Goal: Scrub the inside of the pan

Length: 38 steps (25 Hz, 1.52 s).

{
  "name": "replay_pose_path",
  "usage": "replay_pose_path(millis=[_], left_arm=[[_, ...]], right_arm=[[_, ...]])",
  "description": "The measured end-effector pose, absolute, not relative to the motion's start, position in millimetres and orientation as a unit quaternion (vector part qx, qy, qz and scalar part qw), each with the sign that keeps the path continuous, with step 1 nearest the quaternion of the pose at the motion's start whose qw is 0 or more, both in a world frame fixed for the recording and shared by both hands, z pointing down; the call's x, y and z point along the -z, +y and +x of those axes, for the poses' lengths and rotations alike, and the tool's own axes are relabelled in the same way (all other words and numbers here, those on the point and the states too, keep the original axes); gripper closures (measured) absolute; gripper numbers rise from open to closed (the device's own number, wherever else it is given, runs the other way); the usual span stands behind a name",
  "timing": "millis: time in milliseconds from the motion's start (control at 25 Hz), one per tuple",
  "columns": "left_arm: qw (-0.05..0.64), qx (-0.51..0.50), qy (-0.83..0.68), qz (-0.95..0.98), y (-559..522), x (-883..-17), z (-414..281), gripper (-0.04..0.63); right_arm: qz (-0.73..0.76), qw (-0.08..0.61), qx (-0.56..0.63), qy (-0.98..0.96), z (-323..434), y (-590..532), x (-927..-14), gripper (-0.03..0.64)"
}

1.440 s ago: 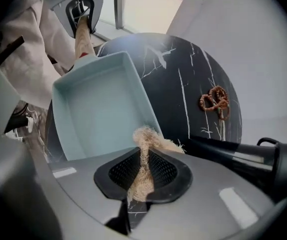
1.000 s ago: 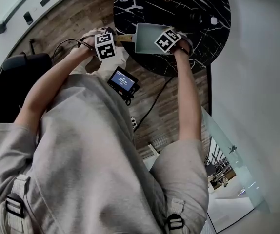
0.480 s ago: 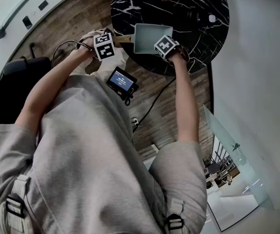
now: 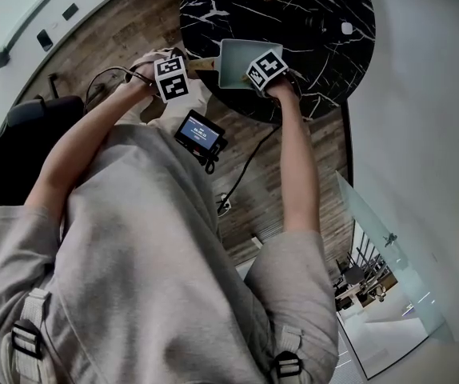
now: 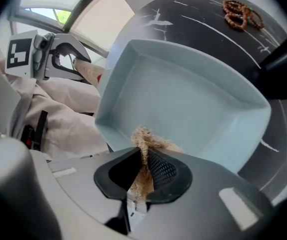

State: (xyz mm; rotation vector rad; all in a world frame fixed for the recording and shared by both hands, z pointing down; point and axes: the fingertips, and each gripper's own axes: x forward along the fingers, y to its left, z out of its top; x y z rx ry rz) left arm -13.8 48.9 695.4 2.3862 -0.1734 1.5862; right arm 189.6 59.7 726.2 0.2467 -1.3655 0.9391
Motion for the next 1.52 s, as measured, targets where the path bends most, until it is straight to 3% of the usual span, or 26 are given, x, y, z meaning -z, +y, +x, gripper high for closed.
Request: replay_pose_path(millis=[200,400,520,600,720,920,1040,1160,1280,1520], left_arm=[[0.134,-0.555,-0.060,0.819,49,-704,-14,0.456],[0.134,-0.557,-0.059,0.818,49,-704,-15,0.456],[0.130,-0.558,-0.063,0.817,48,-704,-14,0.456],[0.112,-0.560,-0.070,0.818,47,-704,-15,0.453],[0.084,-0.552,-0.074,0.826,43,-702,-17,0.447],[0.061,-0.489,-0.092,0.865,21,-664,-21,0.347],[0.079,-0.389,-0.113,0.911,10,-596,-11,0.347],[0.140,-0.220,-0.104,0.960,2,-490,5,0.347],[0.203,-0.084,-0.022,0.975,18,-397,13,0.347],[0.262,0.002,0.135,0.956,76,-328,12,0.342]], right_arm=[[0.066,0.621,-0.462,-0.630,121,71,-736,0.558],[0.068,0.624,-0.468,-0.622,112,72,-737,0.558],[0.107,0.573,-0.510,-0.633,109,67,-733,0.557],[0.145,0.496,-0.562,-0.645,104,61,-720,0.557],[0.196,0.319,-0.638,-0.673,92,44,-674,0.557],[0.239,0.067,-0.603,-0.758,84,18,-558,0.555],[0.279,-0.054,-0.535,-0.795,90,11,-480,0.555],[0.288,-0.175,-0.503,-0.796,86,19,-409,0.555],[0.262,-0.255,-0.485,-0.794,66,35,-354,0.554],[0.248,-0.299,-0.472,-0.791,25,67,-317,0.554]])
